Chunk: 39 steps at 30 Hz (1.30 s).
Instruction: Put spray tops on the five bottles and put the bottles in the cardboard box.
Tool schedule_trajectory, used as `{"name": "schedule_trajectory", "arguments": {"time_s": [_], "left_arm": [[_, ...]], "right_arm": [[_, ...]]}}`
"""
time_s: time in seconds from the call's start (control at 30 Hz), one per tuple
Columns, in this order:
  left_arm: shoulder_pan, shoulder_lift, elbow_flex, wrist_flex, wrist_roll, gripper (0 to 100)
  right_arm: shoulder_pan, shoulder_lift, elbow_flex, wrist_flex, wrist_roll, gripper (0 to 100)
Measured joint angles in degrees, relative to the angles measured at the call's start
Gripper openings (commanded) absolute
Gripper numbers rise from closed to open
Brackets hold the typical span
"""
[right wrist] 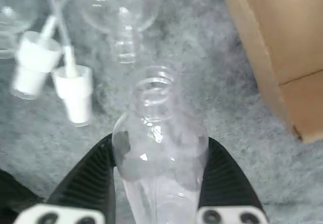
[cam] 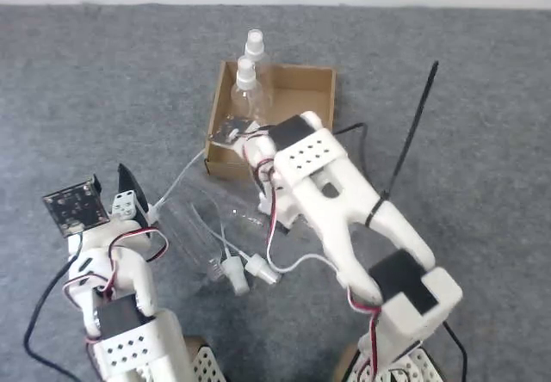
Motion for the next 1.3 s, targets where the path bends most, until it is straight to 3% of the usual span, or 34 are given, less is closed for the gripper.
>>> {"name": "schedule_trajectory", "arguments": {"time_s": [0.53, 0.87, 1.07, 1.3], "left_arm": [[0.0, 0.0, 0.0, 0.0, 0.0, 14], [0.0, 0.0, 0.0, 0.0, 0.0, 14], [-0.4, 0.0, -0.4, 0.1, 0.0, 14], [-0.4, 0.0, -11.0, 9.9, -0.3, 15]], "right_arm": [[-4.8, -18.6, 0.0, 3.5, -10.3, 5.2], [-4.8, -25.8, 5.6, 3.2, -10.6, 5.2], [-2.8, -32.9, 15.8, -5.3, -10.9, 5.2], [4.9, -42.5, 25.8, -15.7, -10.9, 5.3]]}}
